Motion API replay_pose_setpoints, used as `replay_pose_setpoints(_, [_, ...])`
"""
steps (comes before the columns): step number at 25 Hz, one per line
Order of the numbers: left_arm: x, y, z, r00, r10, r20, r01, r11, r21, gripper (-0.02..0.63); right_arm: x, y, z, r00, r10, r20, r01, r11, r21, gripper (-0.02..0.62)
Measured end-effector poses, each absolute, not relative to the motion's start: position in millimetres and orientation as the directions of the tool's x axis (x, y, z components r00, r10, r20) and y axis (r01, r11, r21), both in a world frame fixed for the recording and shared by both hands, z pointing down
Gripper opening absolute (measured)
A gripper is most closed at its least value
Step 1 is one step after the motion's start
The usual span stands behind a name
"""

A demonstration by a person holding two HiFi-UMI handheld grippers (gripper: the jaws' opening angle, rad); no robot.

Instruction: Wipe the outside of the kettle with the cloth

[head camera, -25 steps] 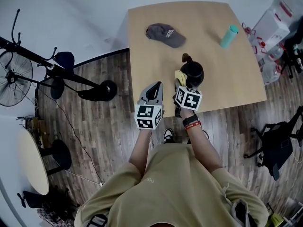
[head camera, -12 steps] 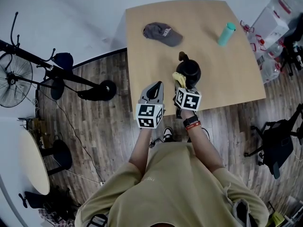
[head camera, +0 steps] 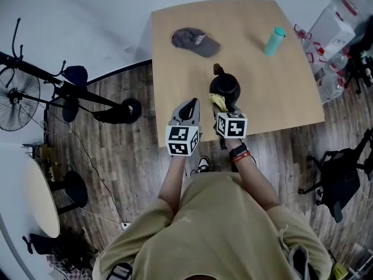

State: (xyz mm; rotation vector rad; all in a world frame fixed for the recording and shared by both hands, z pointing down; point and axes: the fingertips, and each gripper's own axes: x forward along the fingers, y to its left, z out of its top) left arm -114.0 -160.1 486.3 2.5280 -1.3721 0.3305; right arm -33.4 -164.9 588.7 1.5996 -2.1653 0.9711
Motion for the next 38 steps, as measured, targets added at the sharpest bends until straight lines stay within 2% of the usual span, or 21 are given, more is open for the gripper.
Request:
replay_pose_setpoints(10, [-92, -166, 492, 0.480, -0.815, 0.324, -0.874, -0.475, 0.102, 0.025, -2, -151, 592, -0.441, -0.685, 0.580, -0.896, 0.298, -0.329, 0.158])
replay_pose_setpoints(21, [-57, -163, 502, 0.451, -0.828, 0.334, -0.890, -0.444, 0.101, 0.025, 31, -147, 595, -0.500, -0.637, 0.587, -0.866, 0.382, -0.324, 0.156])
replay_pose_setpoints(38, [-29, -175, 508, 0.397, -0.852, 0.343, -0.917, -0.388, 0.097, 0.025, 92, -169, 591, -0.428, -0.675, 0.601, -0.890, 0.430, -0.151, 0.152])
